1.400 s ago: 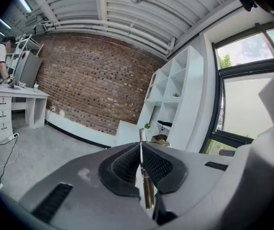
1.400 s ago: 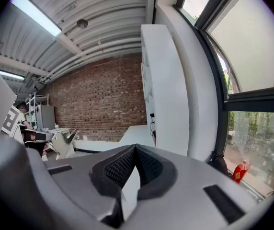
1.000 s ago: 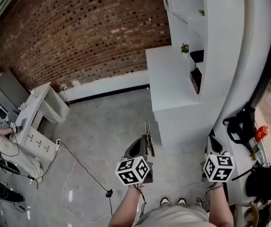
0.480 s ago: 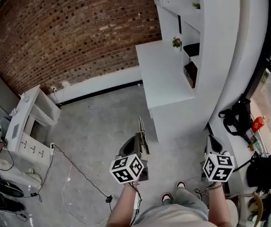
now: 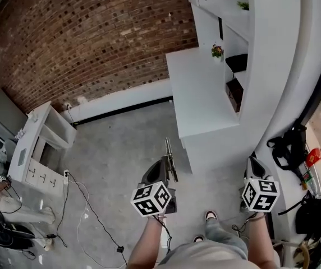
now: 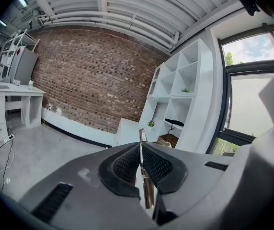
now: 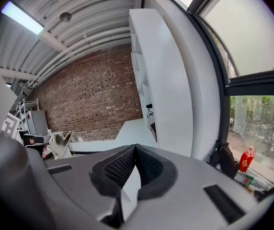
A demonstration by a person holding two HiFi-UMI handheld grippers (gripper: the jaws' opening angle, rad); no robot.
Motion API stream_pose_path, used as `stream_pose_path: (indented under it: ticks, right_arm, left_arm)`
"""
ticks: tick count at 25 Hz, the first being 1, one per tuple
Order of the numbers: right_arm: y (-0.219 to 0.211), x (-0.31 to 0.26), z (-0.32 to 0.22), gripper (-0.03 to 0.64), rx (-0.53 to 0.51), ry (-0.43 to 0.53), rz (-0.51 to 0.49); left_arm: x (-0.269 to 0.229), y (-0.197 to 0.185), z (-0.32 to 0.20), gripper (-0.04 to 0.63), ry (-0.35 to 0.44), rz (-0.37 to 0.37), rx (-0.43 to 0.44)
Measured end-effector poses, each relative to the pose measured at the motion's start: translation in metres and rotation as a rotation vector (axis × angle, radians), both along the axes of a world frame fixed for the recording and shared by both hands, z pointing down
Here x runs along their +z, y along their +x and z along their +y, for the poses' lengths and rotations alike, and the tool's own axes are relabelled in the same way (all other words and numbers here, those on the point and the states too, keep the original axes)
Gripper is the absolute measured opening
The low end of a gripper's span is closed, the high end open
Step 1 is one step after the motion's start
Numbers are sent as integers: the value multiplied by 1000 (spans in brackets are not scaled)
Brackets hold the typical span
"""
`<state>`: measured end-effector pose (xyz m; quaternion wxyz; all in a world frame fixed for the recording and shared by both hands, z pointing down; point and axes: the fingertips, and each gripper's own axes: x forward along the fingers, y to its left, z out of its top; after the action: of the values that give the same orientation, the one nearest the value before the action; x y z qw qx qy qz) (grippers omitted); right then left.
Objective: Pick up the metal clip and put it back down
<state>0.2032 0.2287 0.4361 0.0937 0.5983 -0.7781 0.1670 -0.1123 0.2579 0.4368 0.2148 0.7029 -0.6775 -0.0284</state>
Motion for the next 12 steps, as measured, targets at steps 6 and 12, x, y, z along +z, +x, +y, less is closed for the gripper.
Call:
stream_pose_path:
  ticks: [6, 12]
  right_arm:
    - [-1, -3, -59, 2, -32, -1, -2]
    - [-3, -5, -112, 2, -71, 7, 1]
  left_arm:
    - [-8, -5, -50, 15, 10, -7, -40]
    - [-10, -2, -97, 15, 16, -5, -64]
